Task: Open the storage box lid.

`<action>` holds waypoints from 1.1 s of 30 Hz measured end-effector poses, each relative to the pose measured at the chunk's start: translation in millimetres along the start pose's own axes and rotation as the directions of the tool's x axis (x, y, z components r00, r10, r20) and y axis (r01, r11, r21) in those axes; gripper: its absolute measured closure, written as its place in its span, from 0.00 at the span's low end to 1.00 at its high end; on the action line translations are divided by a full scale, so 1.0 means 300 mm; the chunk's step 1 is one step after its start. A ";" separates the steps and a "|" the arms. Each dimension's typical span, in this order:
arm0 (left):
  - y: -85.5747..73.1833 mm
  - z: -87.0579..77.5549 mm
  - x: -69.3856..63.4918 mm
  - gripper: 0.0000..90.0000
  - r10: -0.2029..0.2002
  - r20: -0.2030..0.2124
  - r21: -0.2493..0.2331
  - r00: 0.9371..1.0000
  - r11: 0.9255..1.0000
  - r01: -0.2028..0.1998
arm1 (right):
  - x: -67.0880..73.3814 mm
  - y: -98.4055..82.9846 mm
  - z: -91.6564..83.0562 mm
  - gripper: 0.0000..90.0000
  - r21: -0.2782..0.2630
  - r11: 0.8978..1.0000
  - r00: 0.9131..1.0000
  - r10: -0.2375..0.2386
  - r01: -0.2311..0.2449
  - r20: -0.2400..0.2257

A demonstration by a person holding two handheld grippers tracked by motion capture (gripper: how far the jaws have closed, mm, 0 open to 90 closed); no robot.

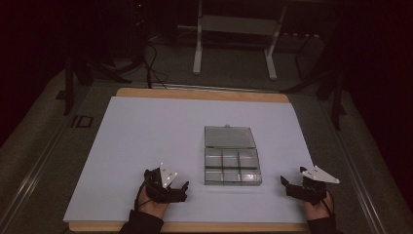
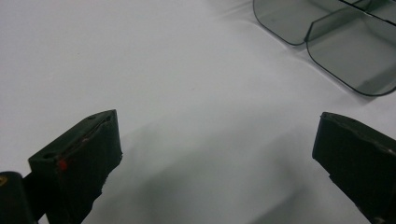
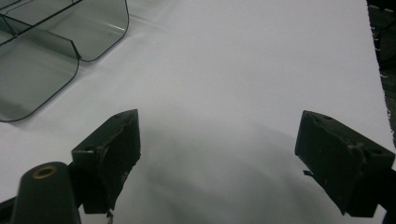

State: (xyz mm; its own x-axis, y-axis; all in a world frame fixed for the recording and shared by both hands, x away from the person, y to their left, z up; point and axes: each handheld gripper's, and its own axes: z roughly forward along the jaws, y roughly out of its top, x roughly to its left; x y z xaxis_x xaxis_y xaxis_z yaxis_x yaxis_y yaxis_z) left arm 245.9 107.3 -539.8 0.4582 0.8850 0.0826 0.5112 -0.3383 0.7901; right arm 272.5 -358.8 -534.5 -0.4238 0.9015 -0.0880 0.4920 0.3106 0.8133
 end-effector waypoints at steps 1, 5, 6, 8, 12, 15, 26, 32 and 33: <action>0.000 -0.001 0.001 0.03 -0.002 0.000 -0.001 1.000 1.000 0.002 | 0.000 0.000 0.000 0.16 0.000 1.000 1.000 0.003 -0.003 0.003; -0.001 -0.001 -0.001 0.03 0.000 -0.008 -0.003 1.000 1.000 0.000 | 0.002 0.001 0.002 0.16 0.006 1.000 1.000 -0.005 0.005 0.010; -0.001 0.000 -0.004 0.03 0.002 -0.013 -0.004 1.000 1.000 -0.002 | 0.003 0.001 0.003 0.16 0.008 1.000 1.000 -0.007 0.007 0.010; -0.001 0.001 -0.008 0.03 0.010 -0.017 -0.004 1.000 1.000 -0.010 | 0.005 0.001 0.005 0.16 0.013 1.000 1.000 -0.010 0.010 0.018; -0.001 0.001 -0.011 0.03 0.018 -0.024 -0.002 1.000 1.000 -0.018 | 0.006 0.002 0.006 0.16 0.019 1.000 1.000 -0.012 0.011 0.023; 0.000 0.001 -0.010 0.03 0.015 -0.020 -0.001 1.000 1.000 -0.015 | 0.004 0.002 0.008 0.16 0.023 1.000 1.000 -0.007 0.006 0.025; -0.001 0.001 -0.010 0.03 0.016 -0.019 0.000 1.000 1.000 -0.016 | 0.008 0.004 0.013 0.16 0.038 0.999 0.999 -0.015 0.014 0.036; -0.001 0.000 -0.010 0.03 0.015 -0.020 -0.002 1.000 1.000 -0.015 | 0.008 0.004 0.014 0.16 0.043 0.999 0.999 -0.015 0.014 0.037; -0.001 0.000 -0.010 0.03 0.015 -0.020 -0.002 1.000 1.000 -0.015 | 0.008 0.004 0.014 0.16 0.043 0.999 0.999 -0.015 0.014 0.036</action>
State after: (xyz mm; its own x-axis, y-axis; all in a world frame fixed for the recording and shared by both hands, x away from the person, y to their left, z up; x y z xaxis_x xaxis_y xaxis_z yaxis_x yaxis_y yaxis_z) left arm 244.5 104.9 -540.2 0.4514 0.8859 0.1068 0.5024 -0.3512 0.7901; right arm 275.4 -355.0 -536.2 -0.4036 0.9069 -0.1210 0.5184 0.3356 0.7865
